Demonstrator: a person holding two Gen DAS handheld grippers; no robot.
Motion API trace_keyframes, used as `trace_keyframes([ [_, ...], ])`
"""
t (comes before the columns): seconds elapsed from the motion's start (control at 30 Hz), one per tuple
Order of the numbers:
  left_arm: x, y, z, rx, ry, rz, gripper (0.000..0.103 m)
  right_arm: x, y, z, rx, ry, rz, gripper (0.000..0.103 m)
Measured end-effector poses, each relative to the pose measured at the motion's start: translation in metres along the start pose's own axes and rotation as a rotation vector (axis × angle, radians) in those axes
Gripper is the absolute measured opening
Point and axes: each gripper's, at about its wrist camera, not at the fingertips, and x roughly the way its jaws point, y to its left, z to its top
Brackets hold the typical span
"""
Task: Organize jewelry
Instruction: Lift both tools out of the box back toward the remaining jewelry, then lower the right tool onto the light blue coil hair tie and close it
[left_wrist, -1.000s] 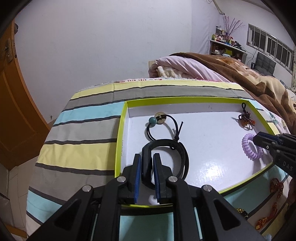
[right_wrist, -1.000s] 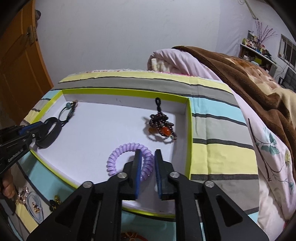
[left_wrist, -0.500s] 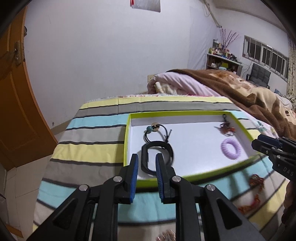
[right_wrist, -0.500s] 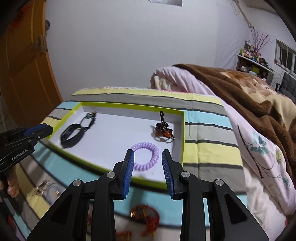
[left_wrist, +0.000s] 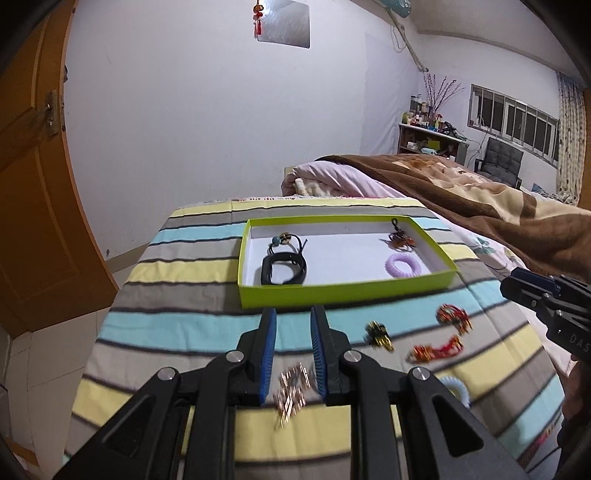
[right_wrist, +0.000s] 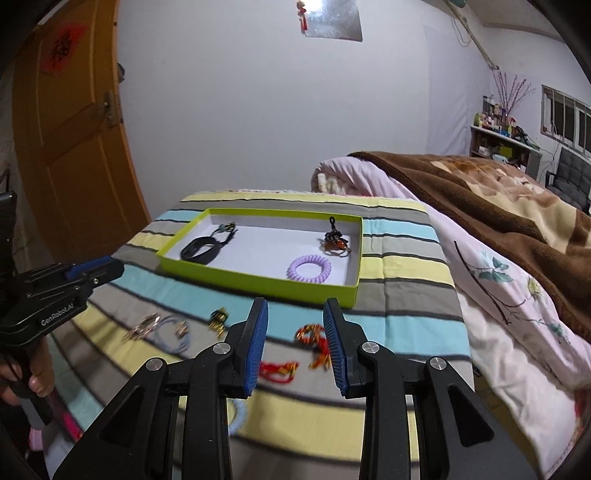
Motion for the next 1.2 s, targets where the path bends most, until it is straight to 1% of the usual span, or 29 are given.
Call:
trace_keyframes([
  [0.33,-0.034,-0.002,-0.031,-0.018,-0.007,-0.006,0.02,-0.037,0.011,-0.026,0.0,-0.014,0.042,0.032],
  [0.57,-0.05,-0.003,-0.046,-0.043,-0.009,-0.009,0.02,-0.05,0.01,-0.042,0.012,0.002,0.055,0.032],
  [0.83,-0.054,-0.004,-0.055,-0.056,0.001,-0.025,0.02,-0.054,0.008,-0.051,0.027,0.017,0.061,0.032],
  [1.2,-0.047,-0.002,-0.06,-0.069,0.028,-0.039,0.02,-0.042,0.011,-0.052,0.024,0.048,0.077,0.032],
])
